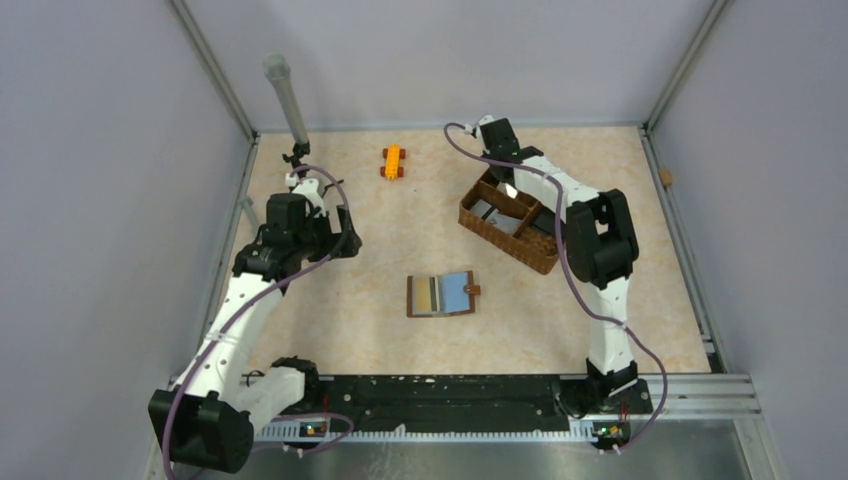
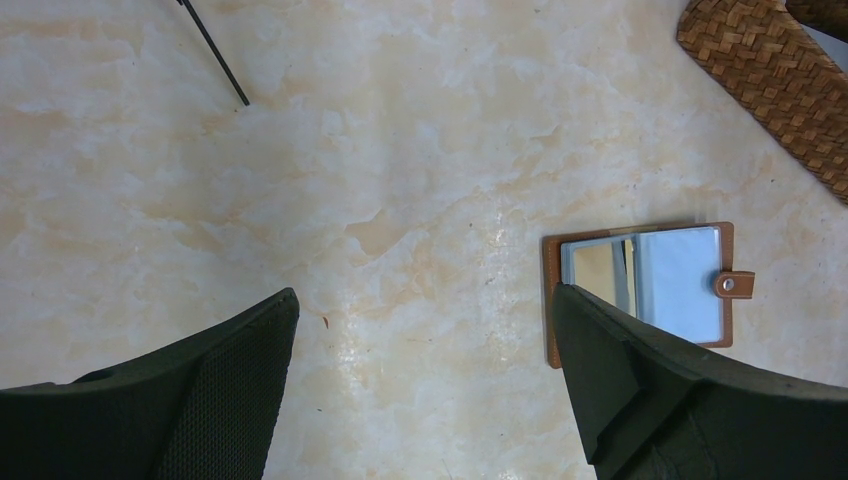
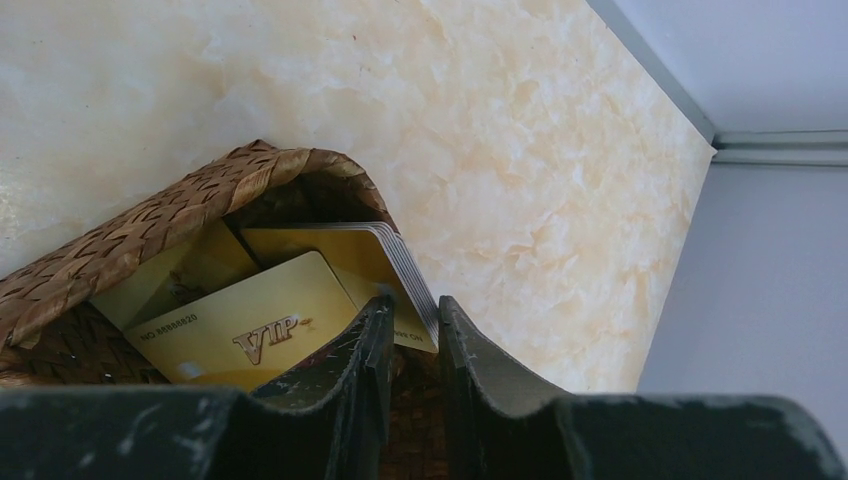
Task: Put the credit cards into the card holder
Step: Pick up the credit card from the storage box.
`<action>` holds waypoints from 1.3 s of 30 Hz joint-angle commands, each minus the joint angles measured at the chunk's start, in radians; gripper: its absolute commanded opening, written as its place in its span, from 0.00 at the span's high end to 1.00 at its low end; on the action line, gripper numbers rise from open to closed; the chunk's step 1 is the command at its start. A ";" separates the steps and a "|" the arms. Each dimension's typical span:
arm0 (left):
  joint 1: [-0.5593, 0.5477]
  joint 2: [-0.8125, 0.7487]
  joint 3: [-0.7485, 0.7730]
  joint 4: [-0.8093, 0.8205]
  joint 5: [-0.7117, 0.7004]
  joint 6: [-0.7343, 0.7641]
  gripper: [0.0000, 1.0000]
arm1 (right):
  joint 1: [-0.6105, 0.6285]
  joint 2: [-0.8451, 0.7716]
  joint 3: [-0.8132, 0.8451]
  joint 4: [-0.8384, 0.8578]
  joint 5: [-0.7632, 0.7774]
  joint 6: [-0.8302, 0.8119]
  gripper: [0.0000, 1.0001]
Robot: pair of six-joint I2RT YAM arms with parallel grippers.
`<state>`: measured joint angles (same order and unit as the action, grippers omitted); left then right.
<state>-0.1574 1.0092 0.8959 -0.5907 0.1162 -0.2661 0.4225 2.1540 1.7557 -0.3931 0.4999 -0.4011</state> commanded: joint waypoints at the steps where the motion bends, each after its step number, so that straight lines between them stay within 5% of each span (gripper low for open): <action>1: 0.005 0.003 -0.003 0.026 0.014 0.007 0.01 | -0.007 -0.045 0.037 0.004 0.040 -0.014 0.77; 39: 0.005 0.002 -0.004 0.027 0.034 0.007 0.01 | -0.004 -0.157 0.063 -0.097 0.011 0.008 0.91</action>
<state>-0.1577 1.0126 0.8944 -0.5907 0.1387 -0.2661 0.4225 2.0968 1.7561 -0.4561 0.5190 -0.4210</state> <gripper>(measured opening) 0.986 0.099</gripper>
